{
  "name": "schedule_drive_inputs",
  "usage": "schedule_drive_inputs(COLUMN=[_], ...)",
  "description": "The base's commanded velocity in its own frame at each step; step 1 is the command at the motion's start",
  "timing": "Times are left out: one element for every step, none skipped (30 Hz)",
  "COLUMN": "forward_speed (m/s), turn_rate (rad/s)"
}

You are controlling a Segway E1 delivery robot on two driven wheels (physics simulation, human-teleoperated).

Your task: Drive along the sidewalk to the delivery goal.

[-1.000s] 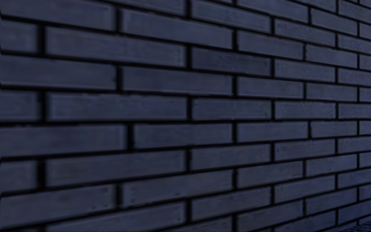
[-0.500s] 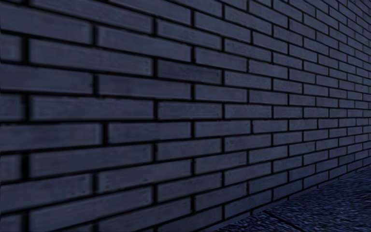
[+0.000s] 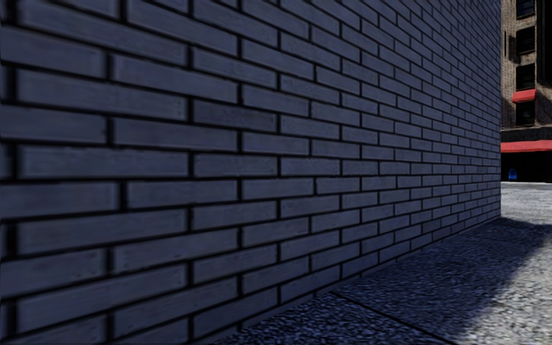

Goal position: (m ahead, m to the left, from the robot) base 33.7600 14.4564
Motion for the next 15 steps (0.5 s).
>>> schedule_drive_inputs(forward_speed=[-0.4,-0.4,0.0,0.0,0.0,0.0,0.0,0.0,0.0,0.0,0.0,0.0,0.0,0.0,0.0], turn_rate=[-0.49,-0.49,-0.49,0.0,0.0,0.0,0.0,0.0,0.0,0.0,0.0,0.0,0.0,0.0,0.0])
